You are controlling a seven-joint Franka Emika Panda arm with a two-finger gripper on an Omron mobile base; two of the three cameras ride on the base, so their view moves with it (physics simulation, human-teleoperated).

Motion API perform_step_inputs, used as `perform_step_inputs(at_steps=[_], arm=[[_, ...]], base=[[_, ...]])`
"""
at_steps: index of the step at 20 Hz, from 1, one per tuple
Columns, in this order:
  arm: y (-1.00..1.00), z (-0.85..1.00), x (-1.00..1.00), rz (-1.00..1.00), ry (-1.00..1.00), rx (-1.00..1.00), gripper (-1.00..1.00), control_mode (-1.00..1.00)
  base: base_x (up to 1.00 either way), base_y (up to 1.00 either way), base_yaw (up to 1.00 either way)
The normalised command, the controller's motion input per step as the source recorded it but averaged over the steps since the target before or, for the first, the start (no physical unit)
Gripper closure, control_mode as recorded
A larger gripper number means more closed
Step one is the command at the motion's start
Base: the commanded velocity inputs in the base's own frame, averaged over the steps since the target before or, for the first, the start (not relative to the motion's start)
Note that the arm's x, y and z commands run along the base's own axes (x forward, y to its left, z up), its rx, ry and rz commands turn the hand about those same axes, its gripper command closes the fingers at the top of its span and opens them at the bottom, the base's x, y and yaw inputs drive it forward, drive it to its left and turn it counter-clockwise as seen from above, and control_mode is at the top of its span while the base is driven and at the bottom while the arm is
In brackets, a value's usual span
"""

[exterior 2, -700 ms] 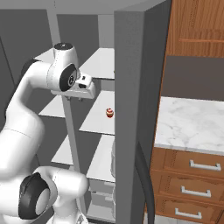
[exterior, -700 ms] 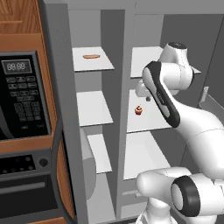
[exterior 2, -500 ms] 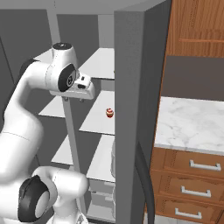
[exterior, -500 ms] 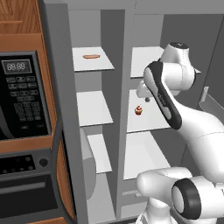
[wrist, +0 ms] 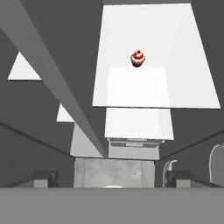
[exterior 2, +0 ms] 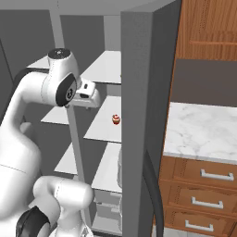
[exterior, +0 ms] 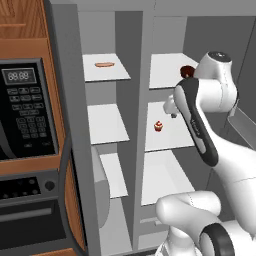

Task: There's a steak in the fridge that needs to be moved to the freezer for freezing. Pick up the steak from the fridge, place it on any shelf in the freezer, and close the fridge and freezer doors when done.

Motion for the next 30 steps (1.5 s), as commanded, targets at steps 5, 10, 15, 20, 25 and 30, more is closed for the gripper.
perform_step_inputs(at_steps=[5,10,15,20,25,30], arm=[[-0.36,0.29,0.0,-0.02,-0.02,0.0,-1.0,-1.0],[-0.34,0.34,0.0,-0.04,-0.1,-0.03,-1.0,-1.0],[-0.29,0.22,0.0,-0.06,-0.17,-0.04,-1.0,-1.0],[-0.28,0.3,0.03,-0.07,-0.11,-0.02,-1.0,-1.0],[-0.3,0.24,0.18,-0.04,-0.04,0.0,-1.0,-1.0],[-0.08,0.19,0.35,0.0,-0.09,0.0,-1.0,-1.0]], base=[[0.0,0.0,0.0],[0.0,0.0,0.0],[0.0,0.0,0.0],[0.0,0.0,0.0],[0.0,0.0,0.0],[0.0,0.0,0.0]])
